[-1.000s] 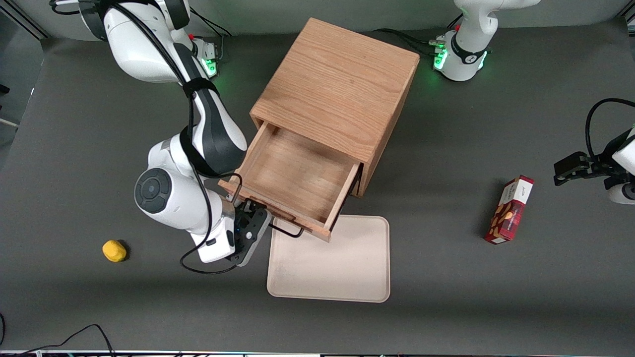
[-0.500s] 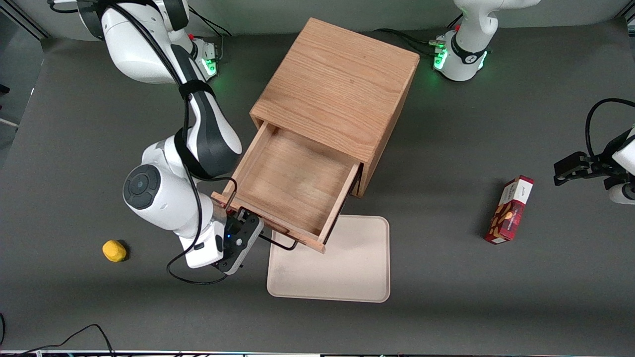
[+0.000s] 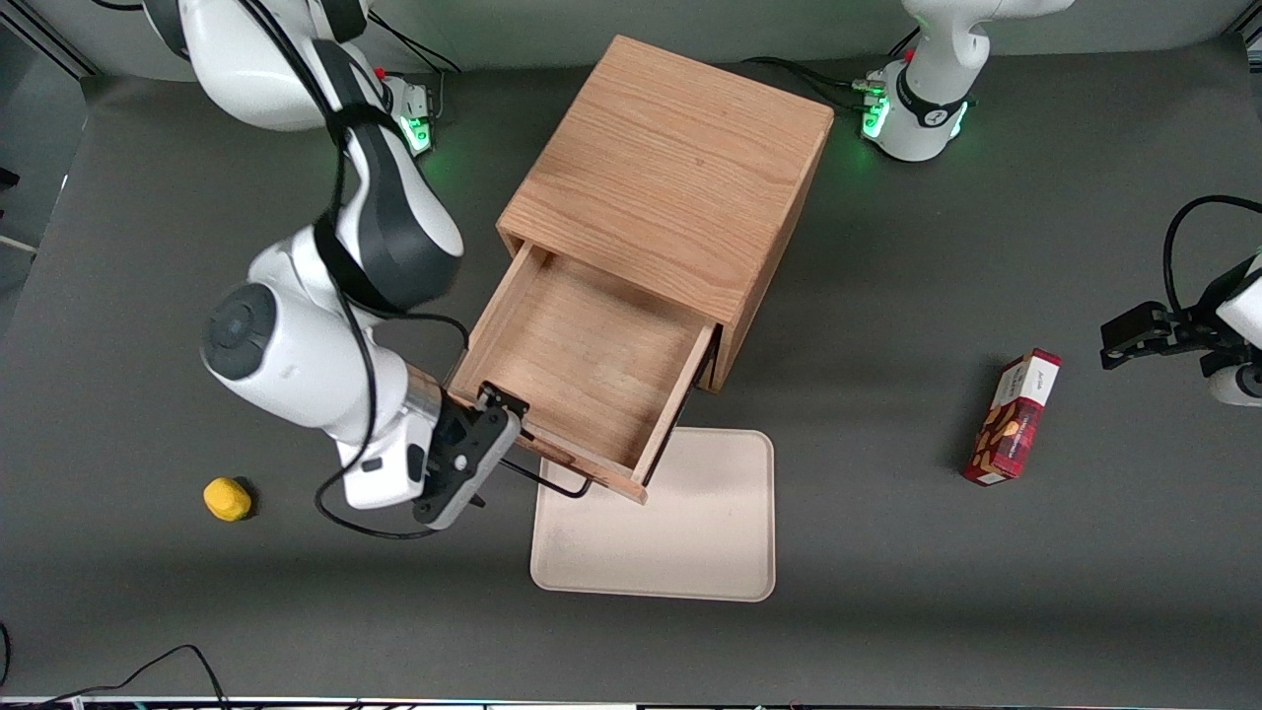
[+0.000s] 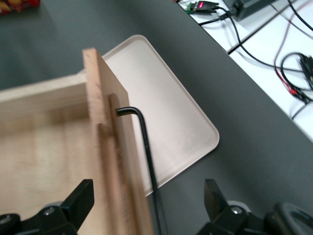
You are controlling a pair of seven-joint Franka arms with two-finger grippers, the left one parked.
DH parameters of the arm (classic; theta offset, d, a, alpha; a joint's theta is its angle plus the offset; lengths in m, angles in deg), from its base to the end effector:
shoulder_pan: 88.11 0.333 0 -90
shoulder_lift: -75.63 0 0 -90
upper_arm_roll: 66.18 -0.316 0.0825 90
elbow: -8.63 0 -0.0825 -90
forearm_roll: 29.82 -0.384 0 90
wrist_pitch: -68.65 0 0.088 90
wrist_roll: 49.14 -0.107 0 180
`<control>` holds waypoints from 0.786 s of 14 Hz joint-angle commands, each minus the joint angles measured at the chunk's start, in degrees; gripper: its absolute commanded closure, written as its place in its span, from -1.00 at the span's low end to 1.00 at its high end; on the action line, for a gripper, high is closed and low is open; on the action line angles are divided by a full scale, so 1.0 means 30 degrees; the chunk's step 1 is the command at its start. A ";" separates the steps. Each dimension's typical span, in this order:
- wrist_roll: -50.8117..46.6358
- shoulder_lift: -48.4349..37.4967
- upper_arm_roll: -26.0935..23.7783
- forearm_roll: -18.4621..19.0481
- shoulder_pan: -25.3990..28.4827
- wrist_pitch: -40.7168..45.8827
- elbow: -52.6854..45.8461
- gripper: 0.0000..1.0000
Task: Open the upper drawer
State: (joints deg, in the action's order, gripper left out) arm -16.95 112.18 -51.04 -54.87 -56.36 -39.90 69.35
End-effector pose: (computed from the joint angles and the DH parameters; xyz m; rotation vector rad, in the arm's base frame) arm 0.6891 0.3044 0.4958 -2.6333 -1.1506 -0.3552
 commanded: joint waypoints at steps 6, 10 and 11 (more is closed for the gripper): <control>-0.8783 -0.5439 -0.5935 0.7071 -0.5237 0.1995 0.3075 -1.00; -1.0936 -0.7024 -0.9850 1.0197 -1.0049 0.1995 0.4749 -1.00; -1.0965 -0.7288 -0.9560 1.0198 -1.0258 0.2024 0.5011 -1.00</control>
State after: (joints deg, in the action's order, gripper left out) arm -48.01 93.74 -78.88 -25.84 -83.81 -33.43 80.09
